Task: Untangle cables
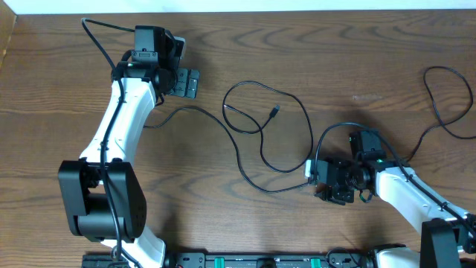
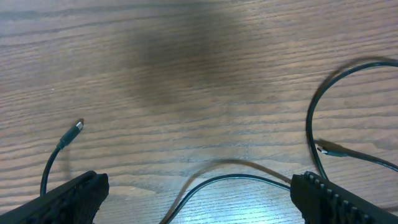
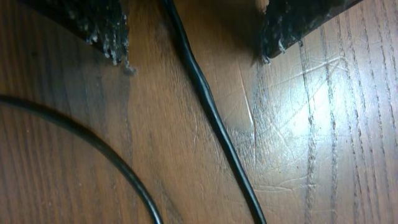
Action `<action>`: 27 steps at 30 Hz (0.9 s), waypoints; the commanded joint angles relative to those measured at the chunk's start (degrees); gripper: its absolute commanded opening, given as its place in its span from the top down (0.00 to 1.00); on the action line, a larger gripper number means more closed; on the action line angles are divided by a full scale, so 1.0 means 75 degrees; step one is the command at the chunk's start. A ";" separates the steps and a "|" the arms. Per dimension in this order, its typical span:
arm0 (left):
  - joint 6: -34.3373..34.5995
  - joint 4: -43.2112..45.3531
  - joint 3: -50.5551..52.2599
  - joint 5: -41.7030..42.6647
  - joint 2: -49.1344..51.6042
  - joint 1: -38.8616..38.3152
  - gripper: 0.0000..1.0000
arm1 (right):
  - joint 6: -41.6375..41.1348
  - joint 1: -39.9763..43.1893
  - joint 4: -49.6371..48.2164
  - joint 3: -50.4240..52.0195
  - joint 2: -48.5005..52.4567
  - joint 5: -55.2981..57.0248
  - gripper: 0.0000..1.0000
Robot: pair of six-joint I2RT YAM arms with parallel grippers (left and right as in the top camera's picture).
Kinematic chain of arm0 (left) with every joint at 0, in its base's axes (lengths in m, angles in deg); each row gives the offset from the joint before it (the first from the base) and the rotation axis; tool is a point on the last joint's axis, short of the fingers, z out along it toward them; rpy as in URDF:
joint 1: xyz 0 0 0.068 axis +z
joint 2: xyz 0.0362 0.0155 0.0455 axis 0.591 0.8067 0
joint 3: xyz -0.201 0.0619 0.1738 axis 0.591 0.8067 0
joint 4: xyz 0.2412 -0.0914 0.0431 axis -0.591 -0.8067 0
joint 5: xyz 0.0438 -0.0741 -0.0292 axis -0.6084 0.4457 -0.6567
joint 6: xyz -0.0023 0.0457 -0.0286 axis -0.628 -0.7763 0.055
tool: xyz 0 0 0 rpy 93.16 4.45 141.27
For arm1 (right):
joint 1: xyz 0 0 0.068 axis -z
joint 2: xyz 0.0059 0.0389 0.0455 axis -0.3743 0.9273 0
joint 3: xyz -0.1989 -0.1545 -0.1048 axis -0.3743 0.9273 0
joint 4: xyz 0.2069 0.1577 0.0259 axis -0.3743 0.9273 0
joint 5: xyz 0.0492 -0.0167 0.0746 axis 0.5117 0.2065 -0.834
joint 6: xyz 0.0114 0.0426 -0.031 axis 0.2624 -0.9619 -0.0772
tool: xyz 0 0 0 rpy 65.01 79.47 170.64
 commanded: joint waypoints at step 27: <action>0.0041 -0.0023 0.0067 -0.0067 0.0003 -0.0009 0.02 | -0.0268 0.0122 -0.3436 0.0000 -0.0688 -0.0903 0.99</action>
